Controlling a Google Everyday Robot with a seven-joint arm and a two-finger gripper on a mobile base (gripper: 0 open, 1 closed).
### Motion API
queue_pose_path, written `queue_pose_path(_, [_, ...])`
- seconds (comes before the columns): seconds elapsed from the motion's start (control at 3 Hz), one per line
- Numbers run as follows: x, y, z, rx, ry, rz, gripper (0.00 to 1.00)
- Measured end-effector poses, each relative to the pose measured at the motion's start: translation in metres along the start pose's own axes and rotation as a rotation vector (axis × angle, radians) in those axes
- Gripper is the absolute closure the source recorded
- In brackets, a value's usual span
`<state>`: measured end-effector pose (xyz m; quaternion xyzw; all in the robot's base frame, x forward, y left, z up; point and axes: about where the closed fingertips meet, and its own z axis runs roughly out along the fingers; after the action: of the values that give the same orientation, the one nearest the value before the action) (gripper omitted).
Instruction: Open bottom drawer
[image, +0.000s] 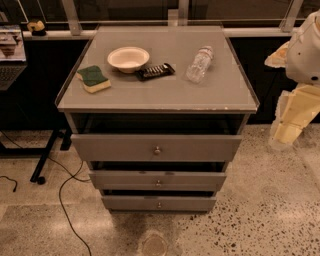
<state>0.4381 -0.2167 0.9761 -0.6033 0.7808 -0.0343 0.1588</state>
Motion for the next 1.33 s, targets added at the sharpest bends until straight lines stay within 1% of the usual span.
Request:
queue_pose_path(0.33, [0.000,0.000,0.000,0.000,0.000,0.000,0.00])
queue_pose_path(0.67, [-0.003,0.005,0.005,0.003,-0.020,0.027,0.00])
queue_pose_path(1.0, [-0.012,0.029,0.017,0.027,-0.077,0.105,0.00])
queue_pose_path(1.33, [-0.006,0.056,0.059,0.013,-0.177,0.203,0.00])
